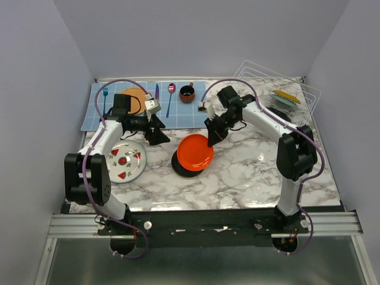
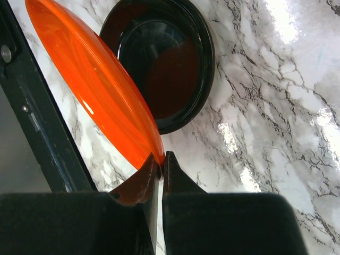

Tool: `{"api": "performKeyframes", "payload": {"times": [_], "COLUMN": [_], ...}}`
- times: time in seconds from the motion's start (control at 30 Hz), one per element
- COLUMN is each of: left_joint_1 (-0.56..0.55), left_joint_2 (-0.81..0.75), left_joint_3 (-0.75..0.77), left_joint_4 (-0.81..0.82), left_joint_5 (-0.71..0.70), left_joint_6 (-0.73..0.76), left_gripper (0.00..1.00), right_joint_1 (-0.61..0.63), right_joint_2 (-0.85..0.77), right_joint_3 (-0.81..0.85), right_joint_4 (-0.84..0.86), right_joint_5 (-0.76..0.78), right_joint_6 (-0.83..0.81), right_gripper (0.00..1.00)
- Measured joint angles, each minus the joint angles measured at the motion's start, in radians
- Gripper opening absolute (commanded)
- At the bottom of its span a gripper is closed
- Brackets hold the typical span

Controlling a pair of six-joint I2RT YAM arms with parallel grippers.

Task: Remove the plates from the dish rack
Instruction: Place the plate at the center of the board.

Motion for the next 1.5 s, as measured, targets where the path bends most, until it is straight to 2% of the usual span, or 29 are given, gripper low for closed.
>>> {"api": "performKeyframes", "payload": {"times": [0.33, 0.9, 1.0, 1.1, 1.13, 1.3, 1.5], "left_joint_1": [-0.016, -0.095, -0.117, -0.142, -0.147, -0.164, -0.166], "left_joint_2": [0.083, 0.125, 0.135, 0.149, 0.153, 0.183, 0.187], "left_joint_3": [0.005, 0.016, 0.019, 0.019, 0.019, 0.042, 0.056], "left_joint_4": [-0.093, -0.086, -0.083, -0.077, -0.075, -0.080, -0.080], "left_joint_5": [0.052, 0.061, 0.061, 0.061, 0.061, 0.061, 0.060], "left_joint_6": [0.050, 0.008, -0.003, -0.024, -0.029, -0.050, -0.064], "left_gripper": [0.91, 0.89, 0.79, 0.65, 0.57, 0.52, 0.38], "right_joint_1": [0.012, 0.033, 0.034, 0.037, 0.039, 0.043, 0.046], "right_joint_2": [0.012, 0.047, 0.048, 0.048, 0.048, 0.048, 0.048], "right_joint_3": [0.048, 0.079, 0.083, 0.092, 0.094, 0.098, 0.098], "right_joint_4": [-0.002, -0.002, -0.002, -0.002, -0.002, -0.002, -0.002], "right_joint_5": [0.016, 0.035, 0.041, 0.045, 0.046, 0.054, 0.070], "right_joint_6": [0.003, 0.006, 0.007, 0.007, 0.007, 0.007, 0.007], "right_gripper": [0.01, 0.01, 0.01, 0.01, 0.01, 0.01, 0.01]}}
